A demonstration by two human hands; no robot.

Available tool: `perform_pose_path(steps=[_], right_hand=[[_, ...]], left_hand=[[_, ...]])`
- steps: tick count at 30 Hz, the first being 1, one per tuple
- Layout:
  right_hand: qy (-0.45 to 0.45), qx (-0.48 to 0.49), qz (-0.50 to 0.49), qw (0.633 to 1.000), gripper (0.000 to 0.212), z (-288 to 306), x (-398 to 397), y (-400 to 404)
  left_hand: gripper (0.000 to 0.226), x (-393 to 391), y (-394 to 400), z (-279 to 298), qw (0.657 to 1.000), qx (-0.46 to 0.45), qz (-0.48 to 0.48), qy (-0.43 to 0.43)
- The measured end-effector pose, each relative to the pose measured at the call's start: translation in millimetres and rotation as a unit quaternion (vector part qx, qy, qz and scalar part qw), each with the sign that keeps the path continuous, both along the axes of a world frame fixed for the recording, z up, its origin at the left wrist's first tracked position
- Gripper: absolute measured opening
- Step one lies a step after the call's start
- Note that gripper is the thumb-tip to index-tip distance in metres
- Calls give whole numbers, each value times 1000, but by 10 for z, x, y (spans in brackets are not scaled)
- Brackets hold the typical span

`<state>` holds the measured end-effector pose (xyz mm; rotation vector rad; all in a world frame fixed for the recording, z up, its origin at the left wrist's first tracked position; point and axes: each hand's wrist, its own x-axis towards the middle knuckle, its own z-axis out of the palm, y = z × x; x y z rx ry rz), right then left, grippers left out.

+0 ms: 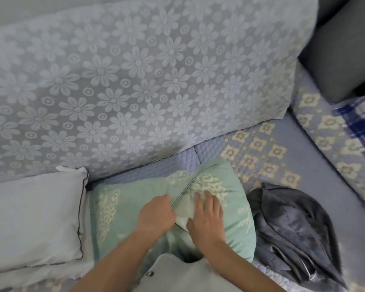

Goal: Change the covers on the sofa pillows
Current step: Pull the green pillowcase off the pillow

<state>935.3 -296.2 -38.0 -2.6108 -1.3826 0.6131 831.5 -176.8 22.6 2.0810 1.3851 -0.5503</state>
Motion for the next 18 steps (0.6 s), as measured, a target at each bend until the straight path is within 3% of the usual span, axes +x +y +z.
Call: perform_pose_path(steps=[2,7,10,12,15,18], right_hand=[[-28,-23,-29,999,90,-28,113,-54],[-115,-1,-134,984,75,413,573,-193],[-74,10,-153,985,74,704,757,-191],[-15,7,-106,994,72,955,614,-54],[-37,-3,13,999,69,1242,223,137],[-24,65,-26,997,68,1426,-201,255]], left_hand=[[6,-96,-116,114,998,29,-49,1],[11,-644,1,313,995,76,-59,-33],[17,-926,20,321,993,77,-33,-82],[36,-1052,-45,328,974,129,-75,-172],[62,-1087,-135,316,913,205,-180,-303],[65,-927,-293,439,889,119,-239,-371]])
